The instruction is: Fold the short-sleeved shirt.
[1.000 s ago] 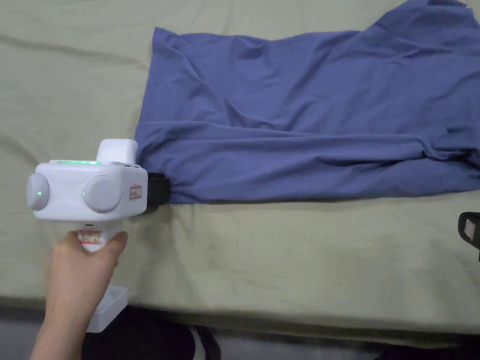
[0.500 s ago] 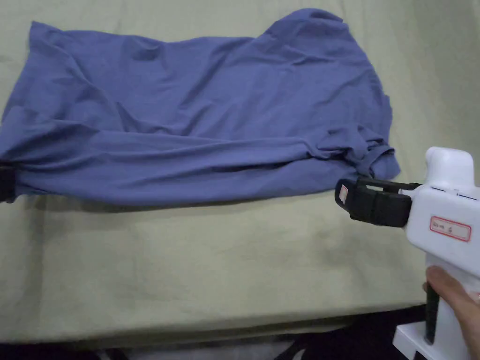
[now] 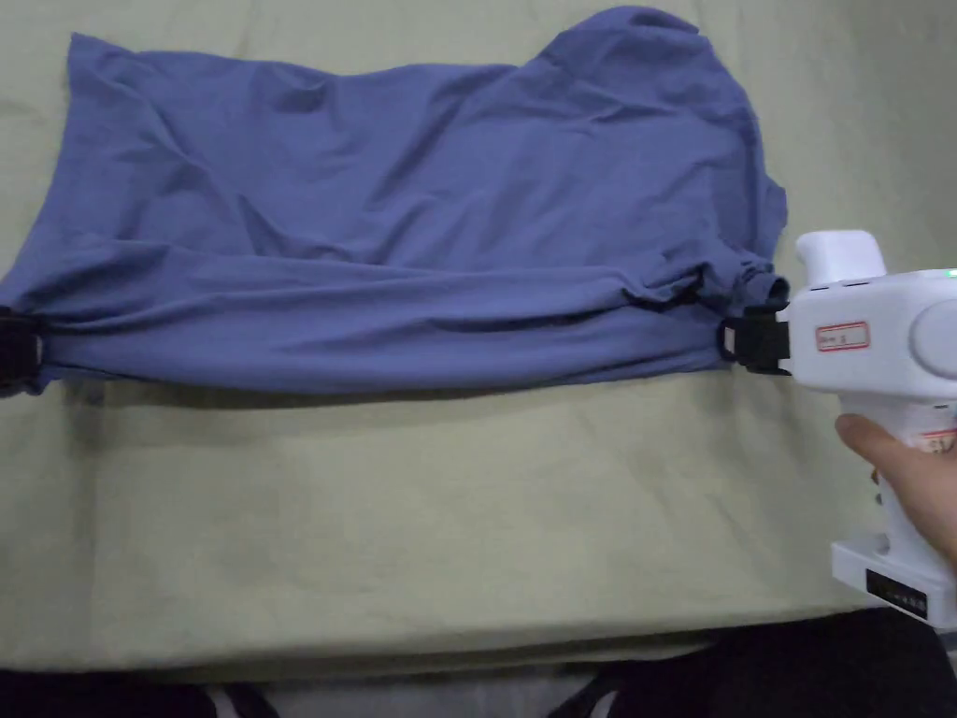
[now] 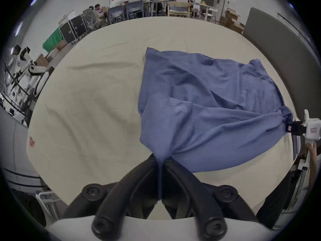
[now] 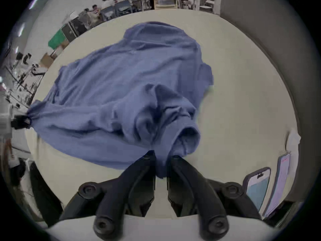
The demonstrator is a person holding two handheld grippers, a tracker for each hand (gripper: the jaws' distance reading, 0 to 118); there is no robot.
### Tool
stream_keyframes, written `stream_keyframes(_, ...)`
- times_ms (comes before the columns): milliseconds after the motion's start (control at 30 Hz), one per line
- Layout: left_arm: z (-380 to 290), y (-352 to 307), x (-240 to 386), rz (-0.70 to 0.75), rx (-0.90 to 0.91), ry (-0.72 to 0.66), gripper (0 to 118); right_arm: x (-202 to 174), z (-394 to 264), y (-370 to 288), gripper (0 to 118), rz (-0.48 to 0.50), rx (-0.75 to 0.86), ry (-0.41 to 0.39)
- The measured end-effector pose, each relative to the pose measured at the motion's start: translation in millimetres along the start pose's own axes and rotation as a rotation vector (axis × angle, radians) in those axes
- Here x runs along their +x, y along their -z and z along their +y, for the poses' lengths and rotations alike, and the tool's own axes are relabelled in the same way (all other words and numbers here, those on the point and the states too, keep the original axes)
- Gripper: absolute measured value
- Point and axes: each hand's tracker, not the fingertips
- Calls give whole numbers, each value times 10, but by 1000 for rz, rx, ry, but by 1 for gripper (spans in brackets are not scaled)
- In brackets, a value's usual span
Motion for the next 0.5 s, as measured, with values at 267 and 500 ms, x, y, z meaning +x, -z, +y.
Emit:
stream_keyframes(267, -48, -475, -166, -40, 27, 29, 0, -14, -90, -657, 13, 41, 51, -40)
stream_keyframes(500, -492, -482, -94, -17, -67, 85, 0, -76, -569, -883, 13, 18, -2, -105)
